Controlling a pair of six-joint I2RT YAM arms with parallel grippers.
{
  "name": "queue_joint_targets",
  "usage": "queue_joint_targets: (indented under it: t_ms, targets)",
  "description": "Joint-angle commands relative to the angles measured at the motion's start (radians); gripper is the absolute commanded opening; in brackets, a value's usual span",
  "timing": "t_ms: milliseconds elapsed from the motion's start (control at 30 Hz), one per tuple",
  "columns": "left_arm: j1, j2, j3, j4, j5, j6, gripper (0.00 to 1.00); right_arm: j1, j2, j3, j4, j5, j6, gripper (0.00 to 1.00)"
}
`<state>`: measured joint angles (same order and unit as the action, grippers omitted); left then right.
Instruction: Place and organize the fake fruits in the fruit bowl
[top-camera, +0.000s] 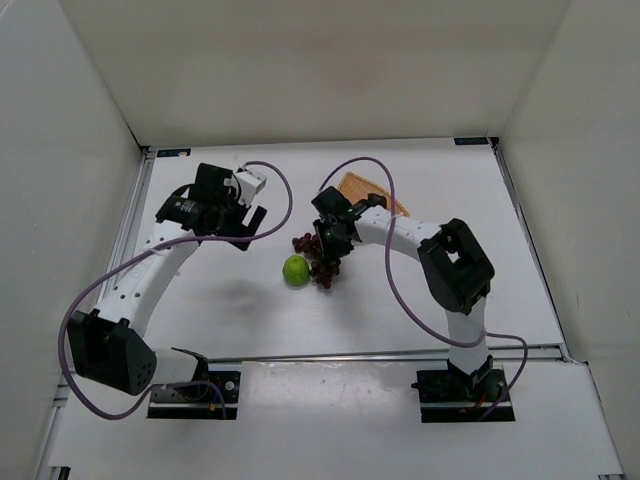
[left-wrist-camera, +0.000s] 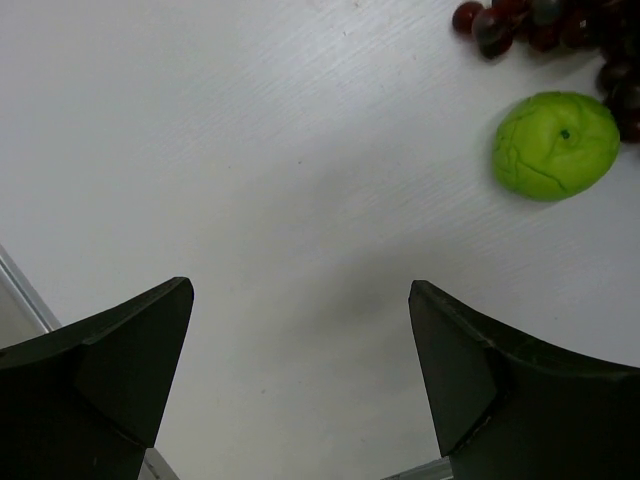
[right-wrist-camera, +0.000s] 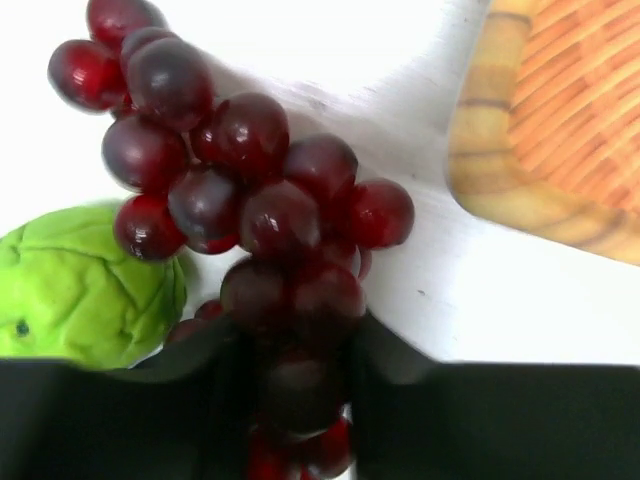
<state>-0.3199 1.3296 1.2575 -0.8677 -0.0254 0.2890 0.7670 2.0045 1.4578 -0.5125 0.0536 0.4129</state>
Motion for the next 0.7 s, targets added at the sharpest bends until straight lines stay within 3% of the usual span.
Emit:
queue_joint_targets:
  t_ms: [0, 233, 367, 667]
  targets:
    - [0.001, -0.007, -0.05, -0.03, 0.054, 0.025, 1.0, -0.002, -0.091, -0.002, -0.034, 0.024, 0.004, 0.26]
    - [-0.047, 0.037, -0.063, -0.05, 0.12, 0.025, 1.0, -0.002, -0.298, 0.019, -0.084, 0.135, -0.057, 0.21]
    - [-0.056, 0.059, -0.035, -0.059, 0.183, 0.025, 1.0, -0.032, -0.335, 0.085, -0.107, 0.201, -0.078, 0.21]
    - [-0.179, 0.215, 0.059, -0.09, 0.245, 0.006, 1.0, -0.221, -0.043, 0.387, -0.198, 0.265, -0.079, 0.21]
